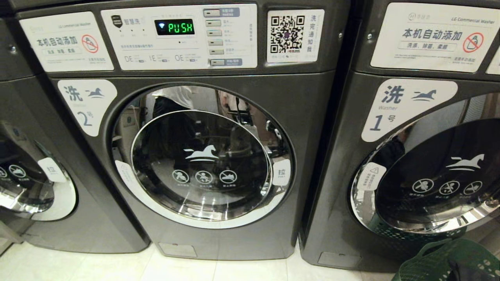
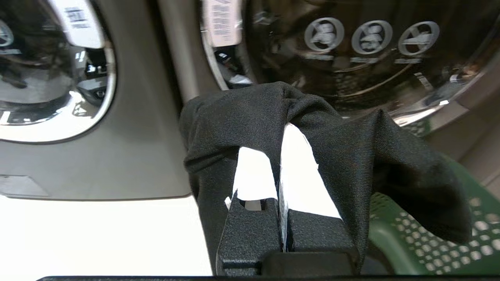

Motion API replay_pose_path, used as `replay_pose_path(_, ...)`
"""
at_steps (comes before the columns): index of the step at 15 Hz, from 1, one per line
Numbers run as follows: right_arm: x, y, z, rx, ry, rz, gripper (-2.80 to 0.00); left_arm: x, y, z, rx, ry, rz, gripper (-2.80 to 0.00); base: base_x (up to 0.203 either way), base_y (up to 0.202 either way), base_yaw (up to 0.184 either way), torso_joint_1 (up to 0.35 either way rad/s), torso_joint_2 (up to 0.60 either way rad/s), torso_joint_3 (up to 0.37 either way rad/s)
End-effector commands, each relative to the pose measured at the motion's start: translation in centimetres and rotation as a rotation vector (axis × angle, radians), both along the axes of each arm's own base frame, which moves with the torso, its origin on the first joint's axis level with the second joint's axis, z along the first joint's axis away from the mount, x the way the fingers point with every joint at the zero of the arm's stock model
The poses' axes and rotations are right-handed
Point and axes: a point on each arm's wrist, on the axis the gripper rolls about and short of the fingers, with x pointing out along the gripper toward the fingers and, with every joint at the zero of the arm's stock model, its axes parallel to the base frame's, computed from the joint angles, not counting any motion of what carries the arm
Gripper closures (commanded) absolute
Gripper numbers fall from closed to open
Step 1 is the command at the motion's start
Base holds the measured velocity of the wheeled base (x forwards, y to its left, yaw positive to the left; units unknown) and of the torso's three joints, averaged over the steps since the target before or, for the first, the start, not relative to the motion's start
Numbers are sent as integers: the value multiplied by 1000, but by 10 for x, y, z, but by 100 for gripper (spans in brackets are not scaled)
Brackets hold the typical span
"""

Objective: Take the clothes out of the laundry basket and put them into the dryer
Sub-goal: Put the clothes in the dryer

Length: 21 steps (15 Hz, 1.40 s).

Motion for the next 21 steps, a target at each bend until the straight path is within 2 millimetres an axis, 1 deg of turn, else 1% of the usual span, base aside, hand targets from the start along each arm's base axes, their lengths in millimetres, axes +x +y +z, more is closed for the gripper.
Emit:
replay_pose_path(1,0,0,0,0,-1,0,0,0,0,0,0,-1,0,0,0,194,-2,2,-2,2)
replay_pose_path(18,0,0,0,0,-1,1,0,0,0,0,-1,0,0,0,0,195,-1,2,3,2)
replay_pose_path(21,0,0,0,0,-1,1,0,0,0,0,-1,0,0,0,0,70,0,1,4,1)
